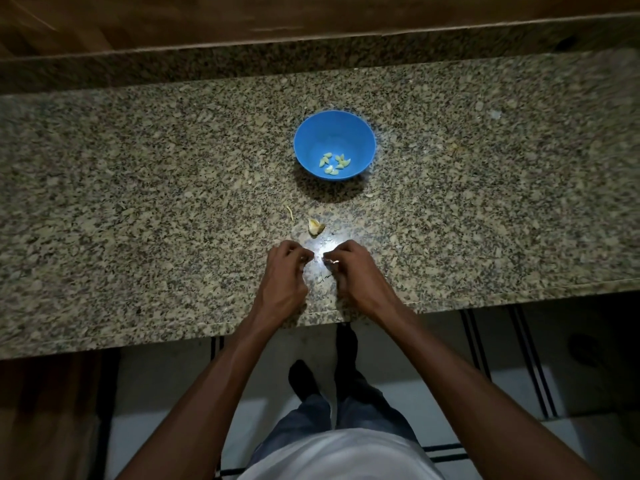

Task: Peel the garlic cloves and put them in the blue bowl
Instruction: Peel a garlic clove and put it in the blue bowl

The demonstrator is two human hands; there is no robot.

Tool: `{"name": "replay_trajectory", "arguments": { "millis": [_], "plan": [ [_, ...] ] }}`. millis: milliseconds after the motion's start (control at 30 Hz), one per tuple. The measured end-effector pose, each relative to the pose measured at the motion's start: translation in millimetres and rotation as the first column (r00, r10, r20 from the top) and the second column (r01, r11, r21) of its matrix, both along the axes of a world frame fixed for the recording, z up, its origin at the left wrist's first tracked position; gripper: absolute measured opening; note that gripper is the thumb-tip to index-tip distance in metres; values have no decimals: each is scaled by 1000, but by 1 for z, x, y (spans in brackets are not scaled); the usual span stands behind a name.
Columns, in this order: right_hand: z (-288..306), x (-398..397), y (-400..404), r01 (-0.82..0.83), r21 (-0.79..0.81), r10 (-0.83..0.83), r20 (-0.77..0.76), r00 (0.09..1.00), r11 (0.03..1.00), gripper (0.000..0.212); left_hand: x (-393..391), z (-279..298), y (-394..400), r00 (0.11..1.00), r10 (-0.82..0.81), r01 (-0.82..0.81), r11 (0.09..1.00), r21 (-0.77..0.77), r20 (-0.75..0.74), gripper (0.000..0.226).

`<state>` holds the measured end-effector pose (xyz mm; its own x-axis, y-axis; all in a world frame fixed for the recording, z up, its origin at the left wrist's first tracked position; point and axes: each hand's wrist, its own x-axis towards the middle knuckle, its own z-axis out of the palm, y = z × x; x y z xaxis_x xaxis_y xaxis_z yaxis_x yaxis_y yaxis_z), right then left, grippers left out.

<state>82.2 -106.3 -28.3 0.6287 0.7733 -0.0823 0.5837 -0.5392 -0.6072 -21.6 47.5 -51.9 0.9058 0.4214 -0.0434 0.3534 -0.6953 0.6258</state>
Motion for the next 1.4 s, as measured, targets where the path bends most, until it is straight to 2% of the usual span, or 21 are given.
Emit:
{"name": "replay_trajectory", "arguments": {
  "millis": [133, 233, 367, 433, 533, 633, 700, 767, 867, 933, 1000, 1100, 1200, 1267, 1400],
  "plan": [
    [-3, 3, -24, 180, -45, -179, 36, 983, 983, 25, -11, 3, 8, 991, 128, -128, 992, 24, -30, 54],
    [-6, -19, -21, 135, -51, -130, 84, 988, 990, 20, -6, 3, 6, 988, 143, -141, 989, 39, -53, 62],
    [-14, -39, -1, 54, 43, -53, -19, 998, 998, 24, 15, 13, 15, 973, 230, -230, 971, 59, 6, 64],
    [-11, -36, 3, 70, 48, -68, -37, 997, 996, 25, 27, 17, 28, 980, 199, -200, 977, 76, 26, 74],
    [-10, -25, 4, 129, 22, -128, -52, 990, 991, 29, 43, 17, 47, 999, 44, -43, 994, 105, -11, 84],
    [-9, -17, -1, 144, 7, -143, -55, 988, 990, 23, 45, 10, 57, 991, -114, 128, 966, 223, -76, 64],
    [-6, -13, -4, 141, 13, -141, -32, 990, 990, 19, 33, 9, 51, 984, -154, 172, 949, 265, -87, 46],
    [-3, -9, -6, 154, 22, -154, -21, 988, 988, 18, 13, 12, 37, 980, -168, 192, 935, 299, -103, 37],
    [1, 0, -3, 164, 17, -164, 12, 986, 986, 19, -15, 10, 23, 985, -167, 172, 950, 260, -43, 34],
    [4, 11, 4, 143, 6, -143, 43, 989, 990, 21, -22, 3, 23, 988, -138, 121, 967, 223, 63, 38],
    [4, 24, 13, 129, -16, -127, 79, 989, 992, 30, -21, 7, 26, 991, -23, -3, 980, 197, 129, 43],
    [2, 36, 27, 94, -78, -83, 126, 989, 993, 39, -21, 16, 31, 980, 175, -189, 967, 171, 91, 60],
    [4, 33, 31, 12, -88, 4, 179, 984, 996, 34, -21, 12, 39, 990, 143, -140, 982, 126, -14, 69],
    [4, 24, 27, -20, -101, 39, 192, 981, 995, 33, -24, 9, 38, 997, 66, -61, 992, 111, -44, 63],
    [-3, -3, 6, -104, -95, 115, 110, 987, 990, 31, -39, 9, 32, 996, 77, -74, 994, 80, -38, 60]
  ]
}}
